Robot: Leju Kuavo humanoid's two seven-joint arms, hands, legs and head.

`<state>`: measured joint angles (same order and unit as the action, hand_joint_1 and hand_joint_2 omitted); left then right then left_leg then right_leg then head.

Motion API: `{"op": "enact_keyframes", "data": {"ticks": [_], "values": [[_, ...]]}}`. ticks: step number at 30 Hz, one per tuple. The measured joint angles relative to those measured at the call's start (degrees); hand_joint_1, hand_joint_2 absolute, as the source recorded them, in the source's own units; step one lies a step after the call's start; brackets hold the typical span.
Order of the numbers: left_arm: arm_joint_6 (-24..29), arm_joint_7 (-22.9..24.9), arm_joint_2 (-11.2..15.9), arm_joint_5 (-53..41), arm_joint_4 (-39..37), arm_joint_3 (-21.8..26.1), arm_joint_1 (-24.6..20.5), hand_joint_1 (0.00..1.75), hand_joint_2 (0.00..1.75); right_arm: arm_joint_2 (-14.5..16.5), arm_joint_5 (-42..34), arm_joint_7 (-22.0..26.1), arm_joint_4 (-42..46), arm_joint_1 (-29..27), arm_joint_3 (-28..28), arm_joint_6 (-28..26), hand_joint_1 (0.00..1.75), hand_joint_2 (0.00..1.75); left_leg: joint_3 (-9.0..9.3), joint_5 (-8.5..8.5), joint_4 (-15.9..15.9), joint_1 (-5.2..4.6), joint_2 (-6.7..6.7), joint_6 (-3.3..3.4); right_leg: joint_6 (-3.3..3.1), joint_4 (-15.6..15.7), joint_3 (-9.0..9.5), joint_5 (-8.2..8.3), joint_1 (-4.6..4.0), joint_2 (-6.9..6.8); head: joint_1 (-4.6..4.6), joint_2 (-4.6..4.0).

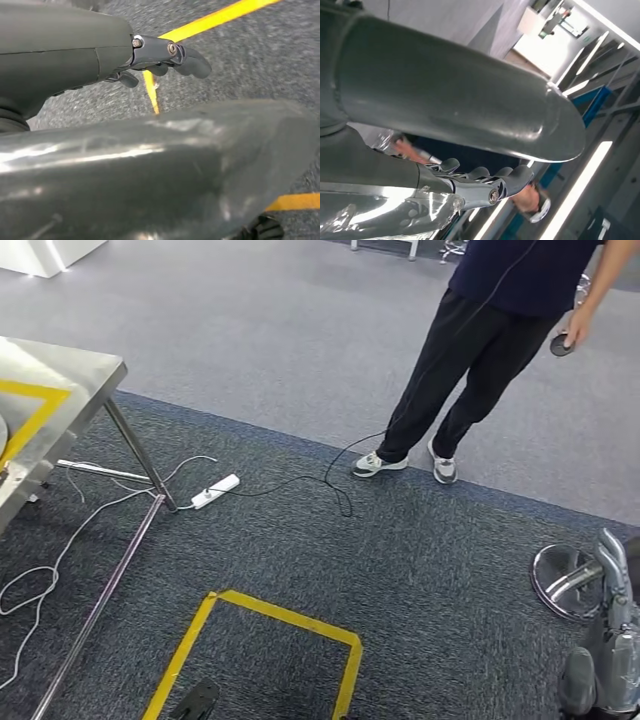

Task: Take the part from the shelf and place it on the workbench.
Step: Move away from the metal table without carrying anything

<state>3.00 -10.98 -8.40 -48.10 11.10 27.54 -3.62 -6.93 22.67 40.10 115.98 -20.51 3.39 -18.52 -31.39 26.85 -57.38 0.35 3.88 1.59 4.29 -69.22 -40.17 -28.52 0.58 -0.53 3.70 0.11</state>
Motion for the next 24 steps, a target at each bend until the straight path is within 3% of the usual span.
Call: {"op": "enact_keyframes", "data": {"ticks": [2, 4, 6, 8, 10, 12, 13, 14, 15, 17, 19, 21, 22, 24], "values": [[-0.15, -0.09, -0.01, -0.08, 0.00, -0.07, -0.40, 0.00, 0.00, 0.01, -0.03, 0.00, -0.01, 0.42, -0.10, -0.25, 0.00, 0.00, 0.45, 0.37, -0.07, -0.24, 1.17, -0.48, -0.53, 7.58, 4.66, 2.68, -0.25, -2.97, 0.02, 0.00], [-0.21, -0.33, -0.01, -0.23, 0.00, -0.08, -0.71, 0.00, 0.00, 0.02, -0.46, 0.00, -0.01, 0.75, -0.16, -0.25, 0.00, 0.00, 0.81, 0.61, -0.15, -0.54, 2.23, -1.03, -1.25, 10.54, 6.46, 3.45, -0.56, -4.39, -0.06, 0.00], [-0.22, -0.78, -0.07, -0.42, 0.01, -0.10, -0.96, 0.00, 0.00, 0.03, -0.84, 0.01, 0.01, 0.80, -0.20, -0.13, 0.00, 0.00, 0.98, 0.73, -0.06, -0.50, 3.22, -1.61, -1.98, 10.63, 6.24, 3.74, -0.60, -2.90, -0.13, 0.00], [-0.16, -1.27, -0.16, -0.48, 0.02, -0.13, -1.19, 0.00, 0.00, 0.03, -0.96, 0.02, 0.05, 0.90, -0.21, 0.11, 0.00, 0.00, 0.46, 2.01, -1.45, -0.24, 1.23, -2.21, -2.70, 11.05, 6.19, 4.10, -0.33, -1.45, -0.24, 0.00], [-0.05, -1.57, -0.19, -0.45, 0.02, -0.13, -1.25, 0.00, 0.00, 0.03, -0.93, 0.02, 0.05, 1.31, -0.25, 0.45, 0.00, 0.00, -2.16, 5.21, -7.21, -0.05, -2.27, -2.56, -3.15, 11.33, 6.20, 4.33, -0.08, 0.02, -0.45, 0.00], [-0.08, -1.53, -0.21, -0.34, 0.02, -0.13, -1.06, 0.00, 0.00, 0.03, -0.87, -0.15, -0.20, 2.14, -0.28, 0.86, 0.00, 0.00, -5.97, 7.84, -14.56, -0.02, -3.52, -2.69, -3.32, 11.33, 6.13, 4.37, -0.04, 1.73, -0.54, 0.00], [-0.13, -1.38, -0.21, -0.29, 0.02, -0.12, -1.01, 0.00, 0.00, 0.03, -0.90, -0.31, -0.42, 2.72, -0.29, 1.12, 0.00, 0.00, -7.11, 7.77, -16.36, -0.01, -3.68, -2.71, -3.33, 11.32, 6.12, 4.39, -0.03, 2.70, -0.55, 0.00], [-0.17, -1.19, -0.21, -0.20, 0.02, -0.12, -1.03, 0.00, 0.00, 0.03, -0.97, -0.51, -0.70, 3.39, -0.29, 1.36, 0.00, 0.00, -7.16, 6.49, -15.77, 0.01, -3.79, -2.70, -3.30, 11.31, 6.13, 4.43, 0.02, 3.65, -0.55, 0.00], [-0.20, -0.97, -0.19, -0.08, 0.02, -0.10, -1.11, 0.00, 0.00, 0.03, -1.09, -0.72, -0.99, 4.14, -0.29, 1.60, 0.00, 0.00, -6.22, 4.44, -13.24, 0.08, -4.03, -2.69, -3.19, 11.28, 6.15, 4.48, 0.10, 4.58, -0.55, 0.00], [-0.20, -0.61, -0.11, 0.13, 0.02, -0.09, -1.36, 0.00, 0.00, 0.02, -1.47, -1.26, -1.66, 6.00, -0.29, 2.12, 0.00, 0.00, -2.83, 0.51, -5.41, 0.53, -6.18, -2.80, -2.70, 11.00, 5.98, 4.56, 0.21, 6.32, -0.57, 0.00], [-0.24, -0.23, -0.05, 0.40, 0.02, -0.07, -1.63, 0.00, 0.00, -0.01, -1.82, -1.86, -2.53, 8.22, -0.32, 2.67, 0.00, 0.00, -0.90, -0.71, -0.94, 0.80, -8.11, -2.72, -1.94, 10.80, 5.44, 4.77, 0.30, 7.83, -0.59, 0.00], [-0.23, -0.03, 0.01, 0.91, 0.03, 0.05, -1.91, 0.00, 0.00, -0.03, -2.05, -2.31, -3.52, 9.81, -0.35, 2.97, 0.00, 0.00, -0.88, -0.65, -0.60, 0.67, -7.55, -2.04, -1.12, 11.16, 4.83, 5.17, 0.55, 9.08, -0.58, 0.00], [-0.18, -0.05, 0.05, 1.15, 0.03, 0.15, -2.05, 0.00, 0.00, -0.04, -2.17, -2.44, -3.92, 10.23, -0.36, 3.03, 0.00, 0.00, -0.88, -0.79, -0.51, 0.65, -6.92, -1.60, -0.82, 11.09, 4.57, 5.15, 0.60, 8.69, -0.56, 0.00], [-0.07, -0.11, 0.11, 1.33, 0.04, 0.27, -2.18, 0.00, 0.00, -0.08, -2.48, -2.62, -4.53, 10.95, -0.36, 3.10, 0.00, 0.00, -0.81, -0.96, -0.29, 0.66, -5.67, -0.79, -0.44, 8.53, 3.13, 3.56, 0.42, 5.56, -0.24, 0.00]]}}
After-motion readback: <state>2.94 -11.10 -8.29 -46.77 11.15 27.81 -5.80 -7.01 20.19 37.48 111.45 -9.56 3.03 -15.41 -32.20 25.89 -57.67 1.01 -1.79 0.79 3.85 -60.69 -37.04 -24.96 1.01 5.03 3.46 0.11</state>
